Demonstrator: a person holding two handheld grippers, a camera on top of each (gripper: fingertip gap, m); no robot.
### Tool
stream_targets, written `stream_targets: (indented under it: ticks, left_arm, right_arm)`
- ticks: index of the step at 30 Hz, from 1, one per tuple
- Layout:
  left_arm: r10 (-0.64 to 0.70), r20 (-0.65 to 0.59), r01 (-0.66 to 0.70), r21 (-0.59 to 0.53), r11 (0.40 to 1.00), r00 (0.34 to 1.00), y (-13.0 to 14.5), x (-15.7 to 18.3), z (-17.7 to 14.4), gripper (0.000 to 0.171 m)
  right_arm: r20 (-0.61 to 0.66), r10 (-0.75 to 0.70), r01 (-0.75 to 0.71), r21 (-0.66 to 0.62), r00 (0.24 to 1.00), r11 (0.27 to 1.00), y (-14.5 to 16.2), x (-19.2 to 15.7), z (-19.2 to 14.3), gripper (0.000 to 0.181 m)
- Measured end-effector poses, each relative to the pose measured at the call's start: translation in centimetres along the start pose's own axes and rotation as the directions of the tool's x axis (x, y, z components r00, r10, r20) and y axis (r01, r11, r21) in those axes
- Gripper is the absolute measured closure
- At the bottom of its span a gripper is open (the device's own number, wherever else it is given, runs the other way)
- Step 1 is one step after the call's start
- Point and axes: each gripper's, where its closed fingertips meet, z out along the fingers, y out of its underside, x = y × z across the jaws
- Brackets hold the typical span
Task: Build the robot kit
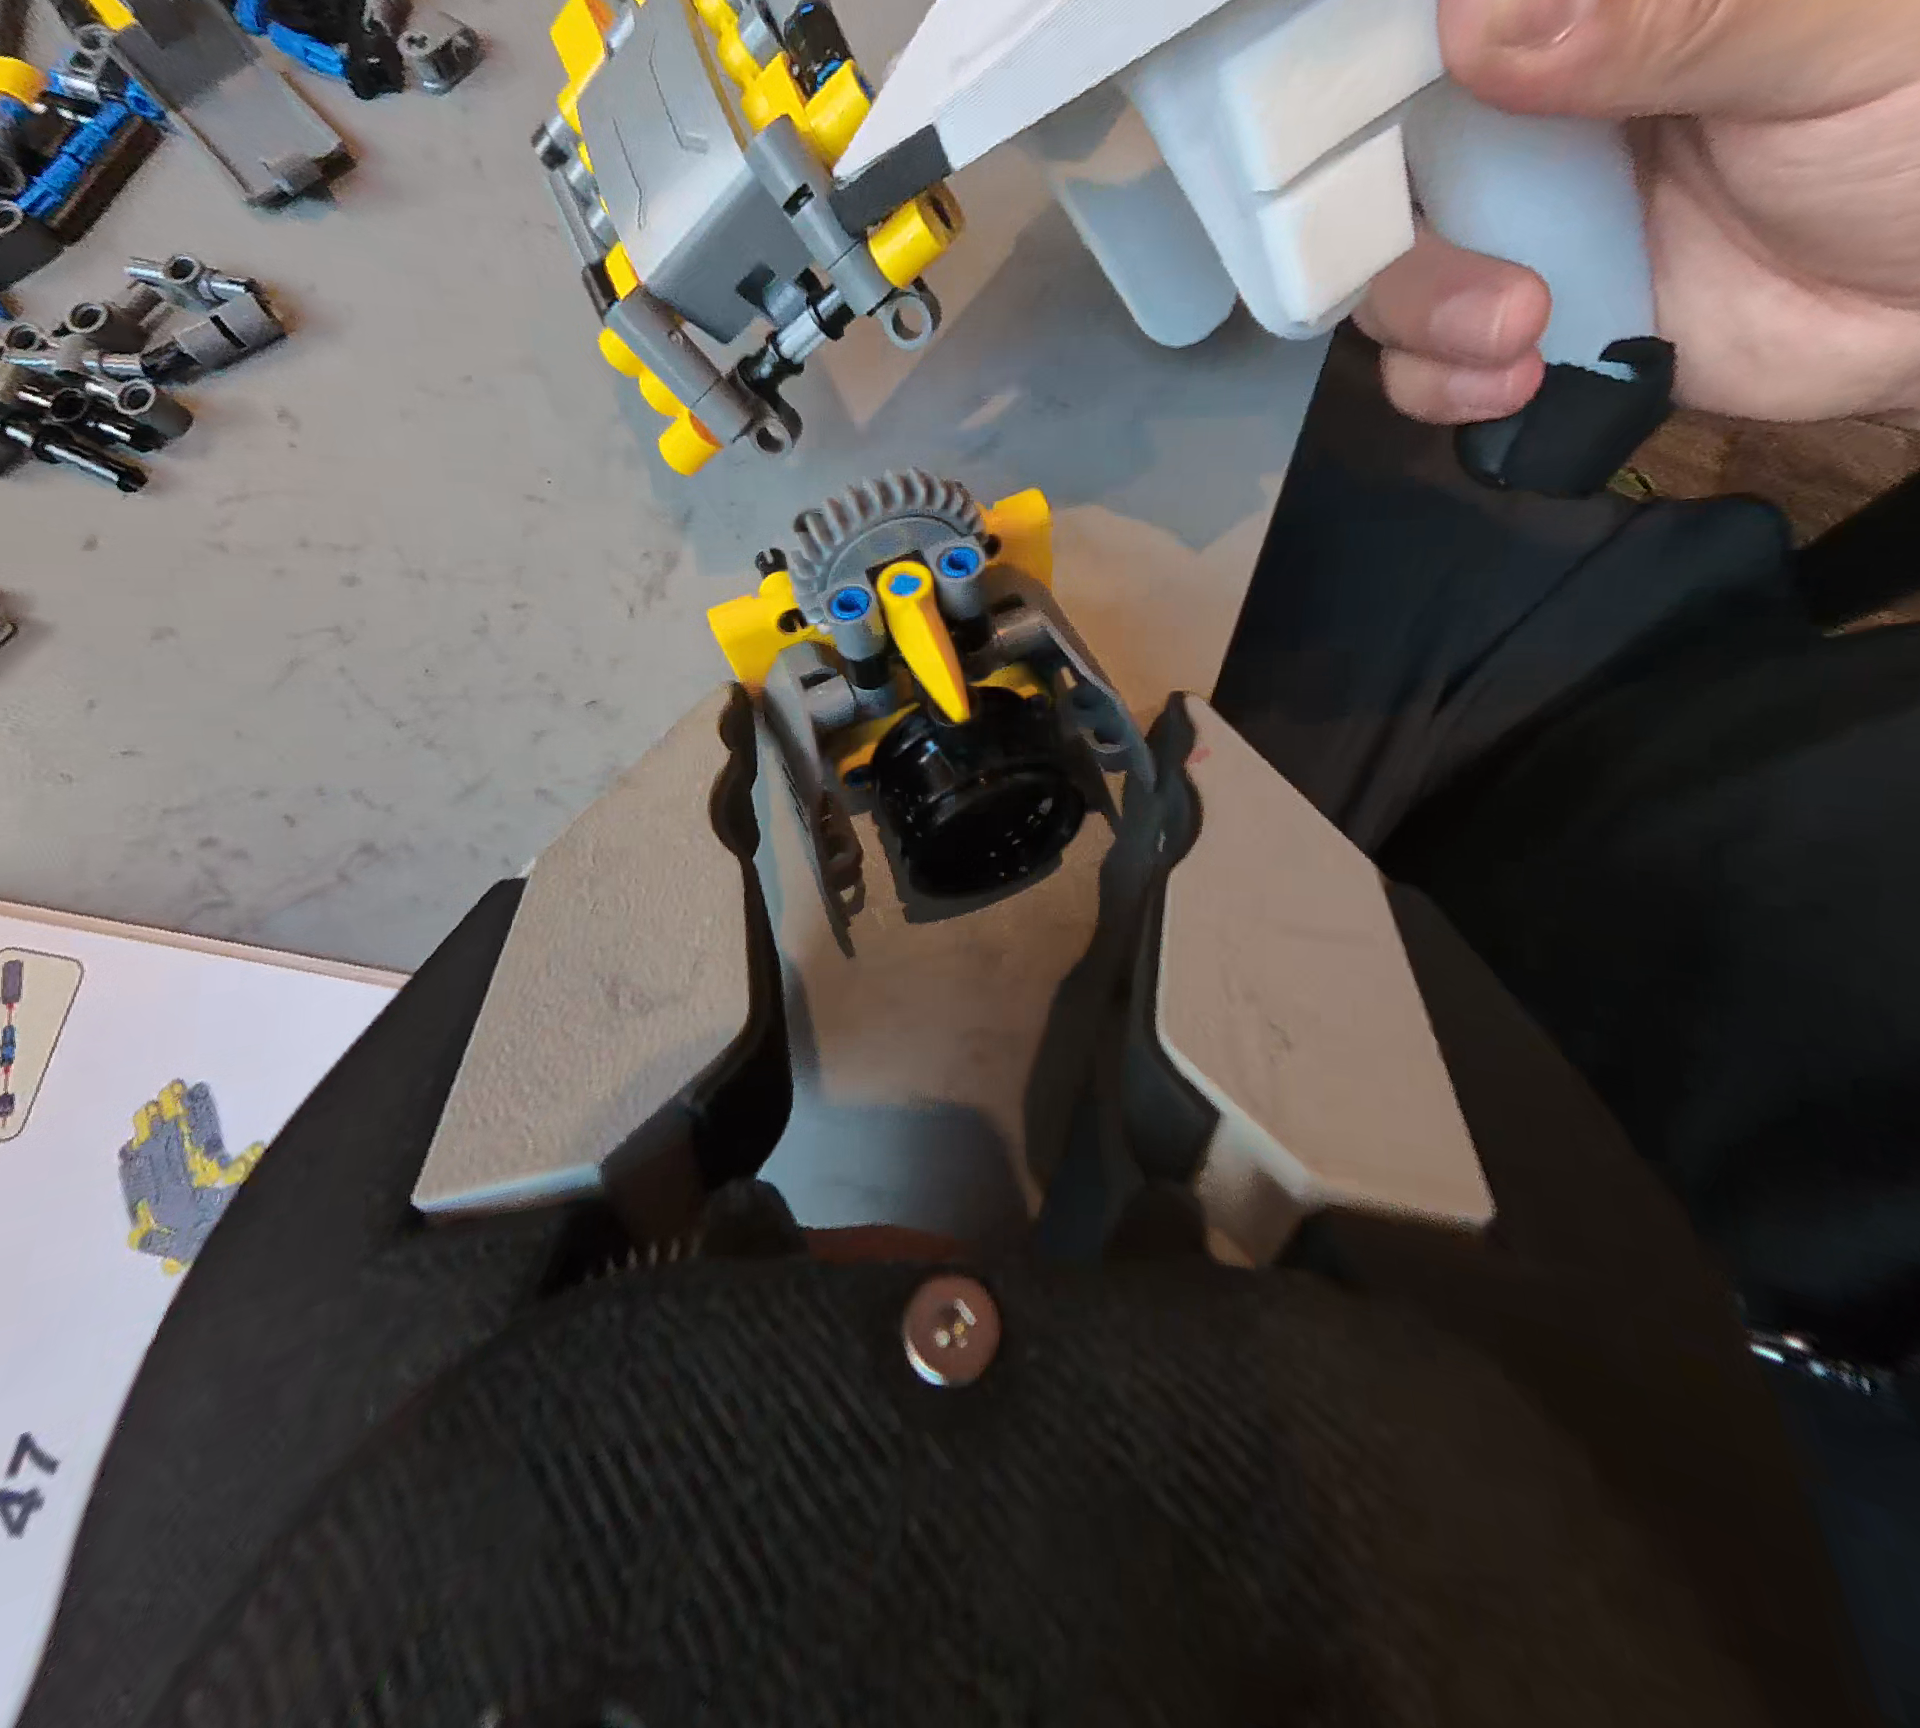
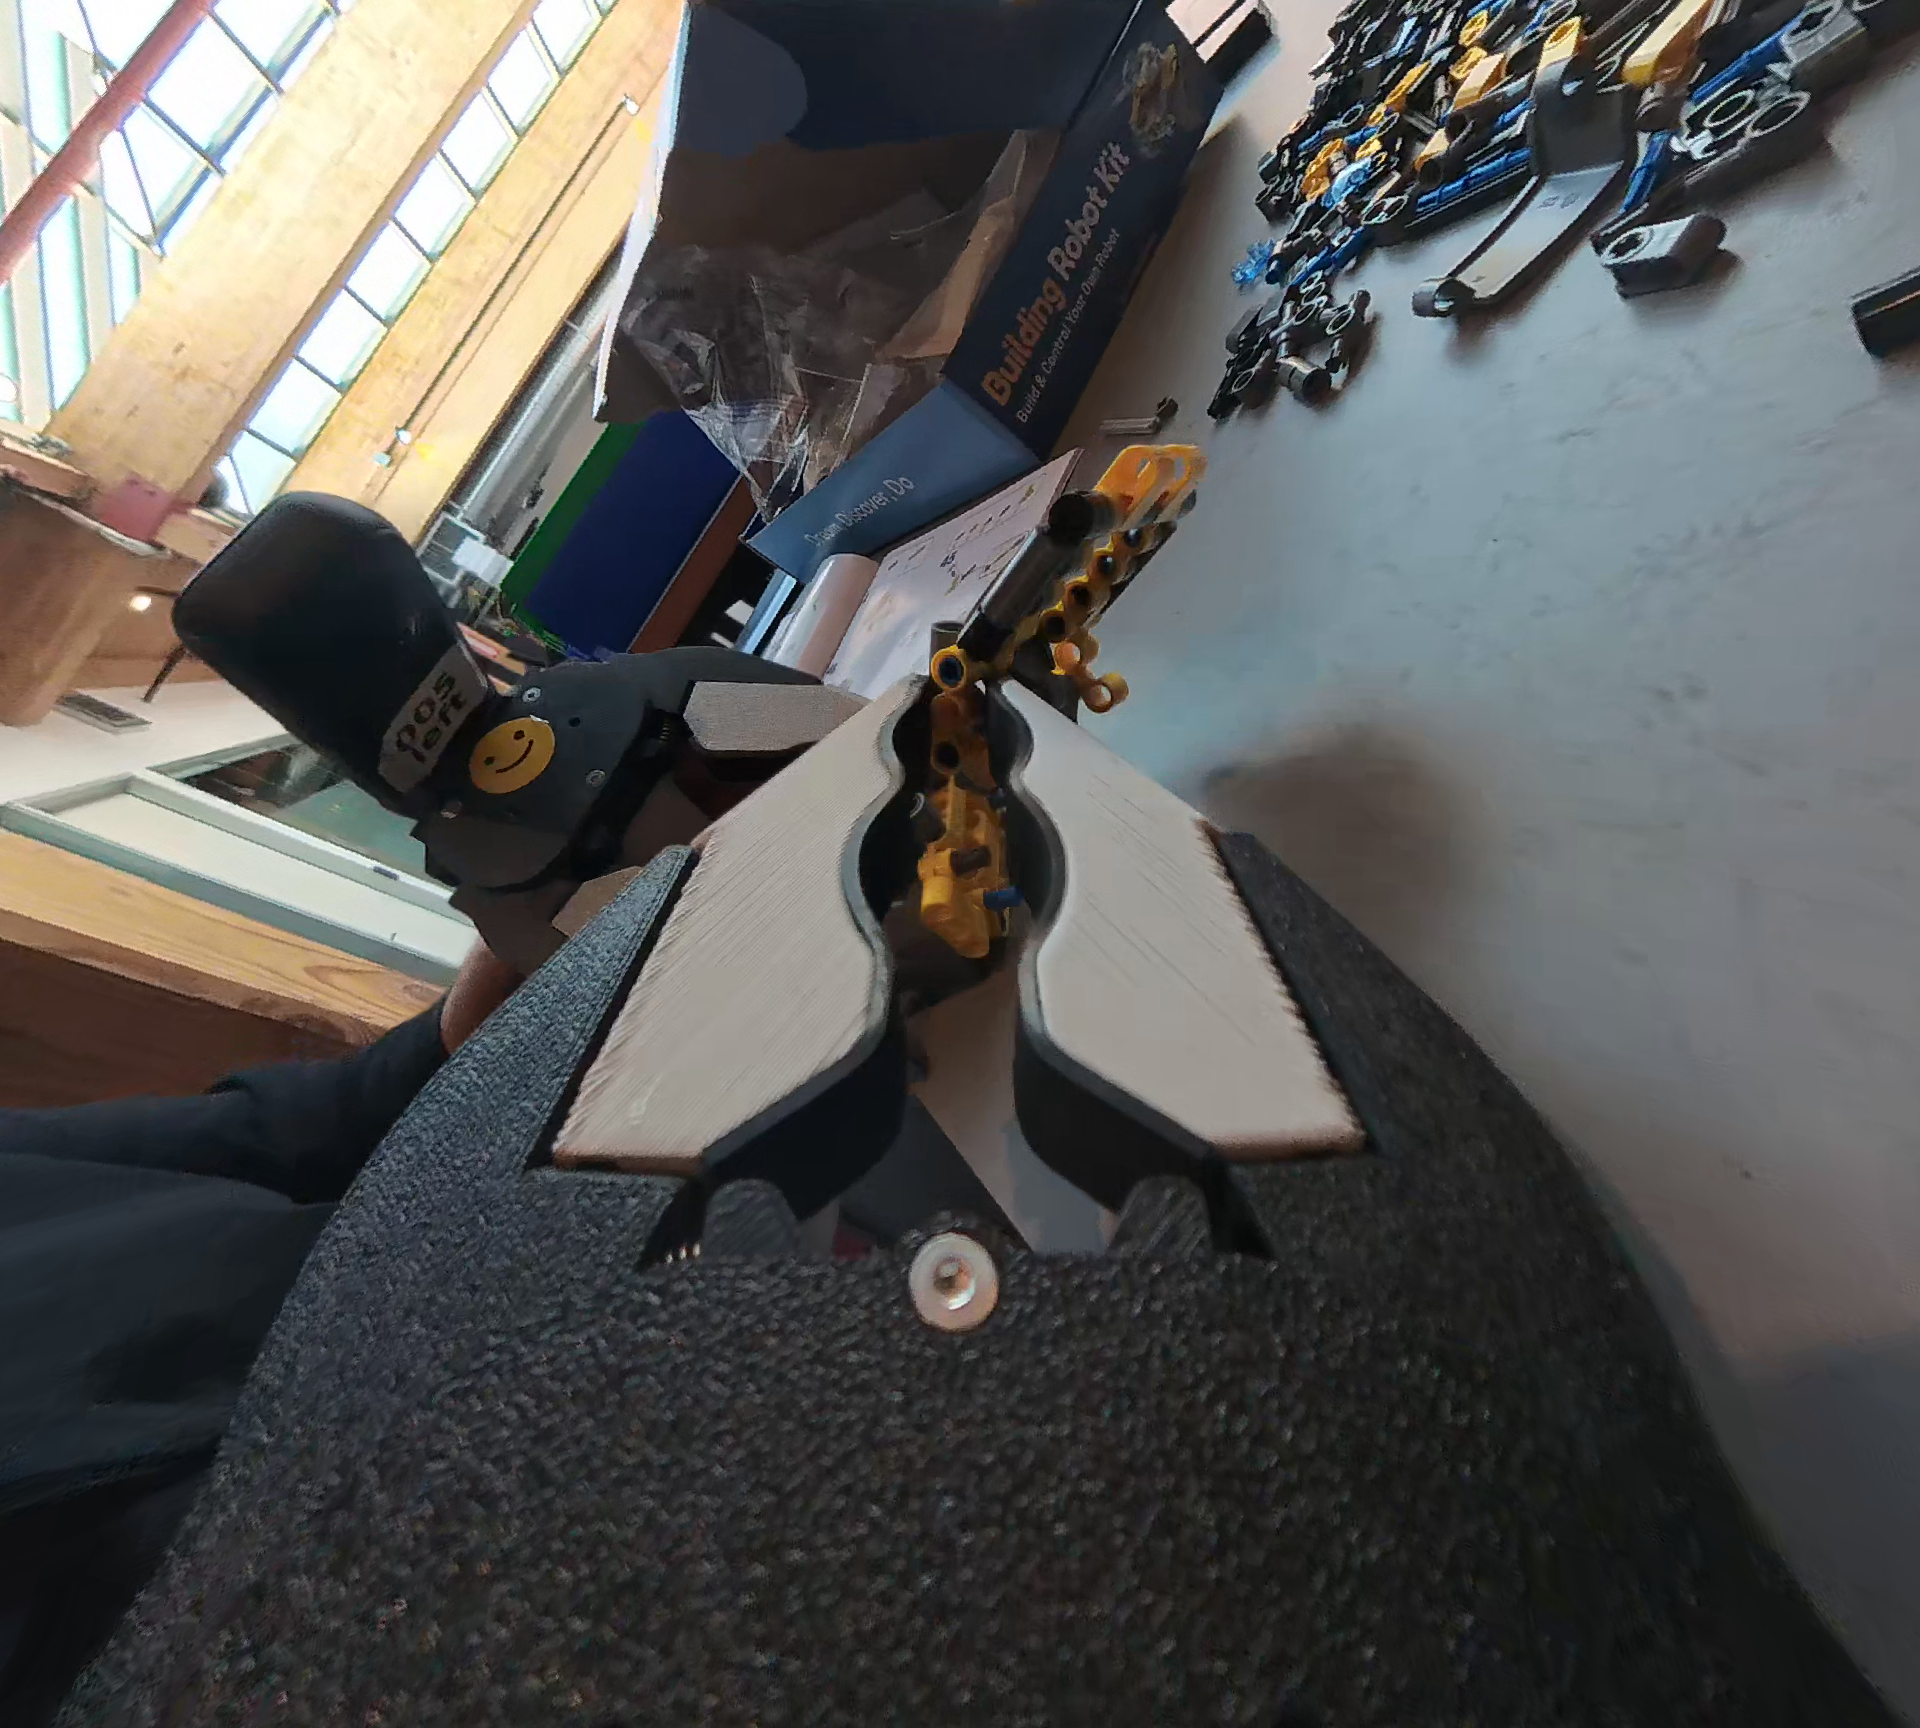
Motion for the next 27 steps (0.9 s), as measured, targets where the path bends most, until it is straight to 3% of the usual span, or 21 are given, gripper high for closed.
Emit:
stream_targets:
  ticks: [10,22,27]
  left_arm:
    - [-0.016,0.053,0.015,0.023,1.000,0.998,0.2,-0.8,-0.1,0.099]
    - [0.068,-0.053,-0.067,0.033,0.997,0.996,1.9,0.7,-1.8,0.100]
    - [0.063,-0.035,-0.062,0.023,0.998,0.997,1.8,0.4,-1.7,0.099]
  right_arm:
    - [-0.010,0.000,0.000,-0.005,1.000,1.000,1.0,-0.3,0.2,0.172]
    - [-0.096,-0.277,0.279,0.014,0.956,0.960,3.4,-1.3,0.7,0.173]
    - [0.075,-0.089,0.082,0.089,0.993,0.993,2.2,-2.8,0.3,0.172]
